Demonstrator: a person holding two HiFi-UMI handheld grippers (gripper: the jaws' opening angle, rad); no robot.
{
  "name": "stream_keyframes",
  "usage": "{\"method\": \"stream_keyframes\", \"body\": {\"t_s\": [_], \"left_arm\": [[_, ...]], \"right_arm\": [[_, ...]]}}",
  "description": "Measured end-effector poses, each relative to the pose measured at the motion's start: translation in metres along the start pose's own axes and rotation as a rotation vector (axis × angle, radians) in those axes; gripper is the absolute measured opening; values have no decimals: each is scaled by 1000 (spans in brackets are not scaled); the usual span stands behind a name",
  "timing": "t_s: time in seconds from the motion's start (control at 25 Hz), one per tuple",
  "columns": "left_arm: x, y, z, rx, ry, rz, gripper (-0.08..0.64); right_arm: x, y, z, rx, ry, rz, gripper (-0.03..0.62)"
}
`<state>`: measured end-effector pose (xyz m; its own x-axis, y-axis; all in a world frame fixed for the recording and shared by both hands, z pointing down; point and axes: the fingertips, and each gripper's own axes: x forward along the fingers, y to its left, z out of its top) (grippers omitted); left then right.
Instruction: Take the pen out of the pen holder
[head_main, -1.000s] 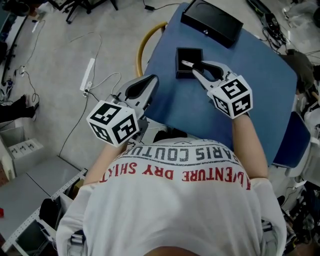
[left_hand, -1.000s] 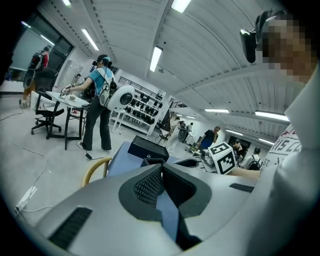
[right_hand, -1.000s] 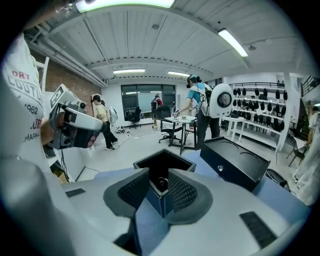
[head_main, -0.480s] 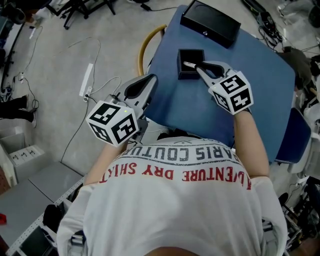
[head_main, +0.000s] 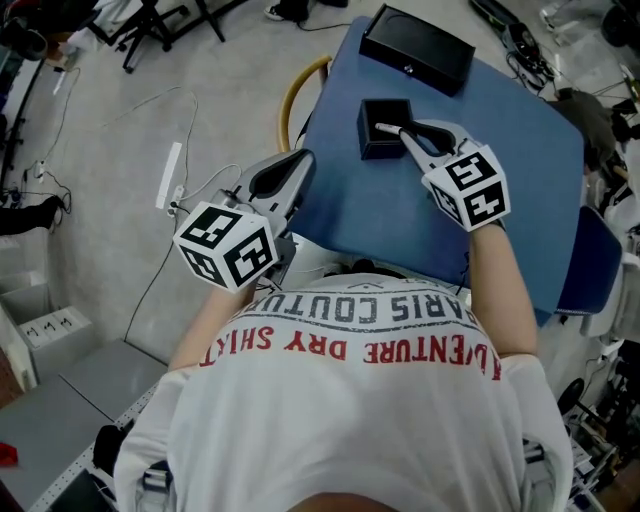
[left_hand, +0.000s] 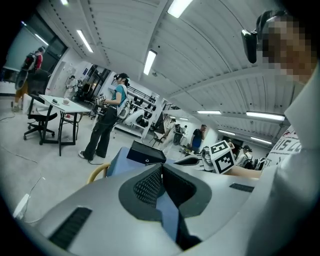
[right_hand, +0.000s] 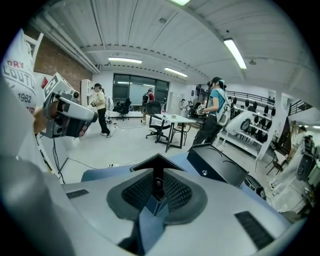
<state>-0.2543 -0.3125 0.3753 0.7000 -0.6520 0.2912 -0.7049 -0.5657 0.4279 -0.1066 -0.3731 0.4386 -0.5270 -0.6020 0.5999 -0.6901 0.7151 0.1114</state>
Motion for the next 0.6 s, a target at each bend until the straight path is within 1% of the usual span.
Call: {"method": "stream_keyframes", "body": {"t_s": [0.2,0.36,0.6], "left_arm": [[-3,1,-1,17,-10,-35,31],[0,-5,7,39,-27,-71,31],[-4,-23,12,72,-47,-106,31]], "right_arm": [[-15,4,16,-22,-39,-52,67],[-35,3,31,-45,-74,-102,67],[-70,16,51,-88,-133,-129,67]]}}
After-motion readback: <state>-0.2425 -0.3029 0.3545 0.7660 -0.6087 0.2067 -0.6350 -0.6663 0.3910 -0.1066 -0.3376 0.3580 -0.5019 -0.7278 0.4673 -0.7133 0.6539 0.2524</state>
